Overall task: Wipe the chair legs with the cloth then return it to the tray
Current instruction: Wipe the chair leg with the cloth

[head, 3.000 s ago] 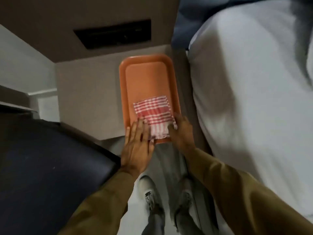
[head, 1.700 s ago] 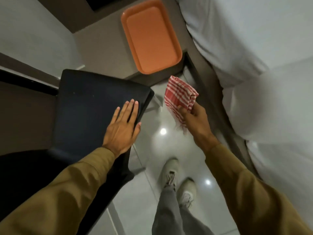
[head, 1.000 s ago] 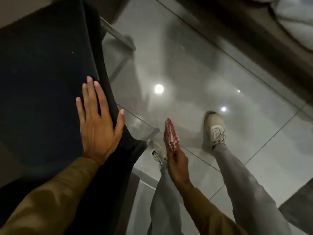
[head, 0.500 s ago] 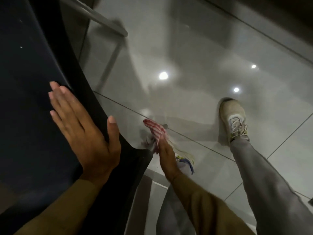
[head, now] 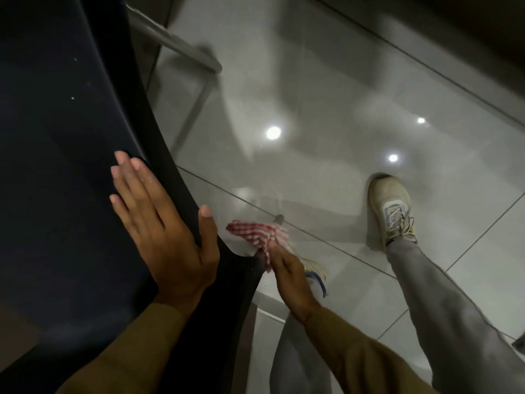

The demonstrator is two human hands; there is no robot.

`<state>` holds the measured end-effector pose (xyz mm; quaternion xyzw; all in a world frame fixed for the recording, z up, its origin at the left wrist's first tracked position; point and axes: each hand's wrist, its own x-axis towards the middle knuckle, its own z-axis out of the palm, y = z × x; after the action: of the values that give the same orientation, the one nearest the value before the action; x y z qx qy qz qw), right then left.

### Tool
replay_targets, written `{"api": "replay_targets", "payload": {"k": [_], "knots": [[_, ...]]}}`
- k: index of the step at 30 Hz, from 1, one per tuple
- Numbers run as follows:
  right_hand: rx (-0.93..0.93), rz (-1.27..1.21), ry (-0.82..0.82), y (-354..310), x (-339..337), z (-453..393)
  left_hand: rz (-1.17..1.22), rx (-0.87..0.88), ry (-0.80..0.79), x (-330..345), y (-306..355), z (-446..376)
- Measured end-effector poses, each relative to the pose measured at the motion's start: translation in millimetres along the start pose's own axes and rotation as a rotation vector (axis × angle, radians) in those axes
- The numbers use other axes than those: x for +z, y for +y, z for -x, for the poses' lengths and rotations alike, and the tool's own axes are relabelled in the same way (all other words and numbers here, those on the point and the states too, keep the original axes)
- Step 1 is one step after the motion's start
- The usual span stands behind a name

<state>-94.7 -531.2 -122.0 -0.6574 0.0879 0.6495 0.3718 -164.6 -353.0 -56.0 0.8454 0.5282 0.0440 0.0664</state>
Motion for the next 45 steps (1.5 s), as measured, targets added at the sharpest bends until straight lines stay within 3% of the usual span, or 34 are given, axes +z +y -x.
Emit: {"api": "replay_targets", "payload": {"k": [6,14,21,25,33,40,45], "knots": [[0.136,-0.042,0.070,11.8,0.3,-57.1,0.003,0.000,-0.001,1.7,0.4,-0.6],[-0.012,-0.141,-0.041,-2.7,11.8,48.7,-0.034,-0.024,-0.040,-9.4,7.5,-1.0],[0.043,0.007,0.111,31.1,0.9,-35.8,-0.022,0.006,0.015,0.6,-1.5,1.2],[0.104,-0.042,0.057,8.2,1.4,-52.2,-0.020,0.022,0.020,4.1,-4.6,1.2],[0.008,-0.183,0.050,4.8,18.4,44.5,-0.031,0.018,0.014,4.4,-7.6,1.9],[0.071,-0.001,0.114,32.8,0.0,-56.9,-0.008,0.033,0.049,11.7,-11.8,3.9],[0.093,-0.099,0.030,10.3,0.6,-55.9,-0.008,0.039,0.050,12.3,-12.4,4.5]]}}
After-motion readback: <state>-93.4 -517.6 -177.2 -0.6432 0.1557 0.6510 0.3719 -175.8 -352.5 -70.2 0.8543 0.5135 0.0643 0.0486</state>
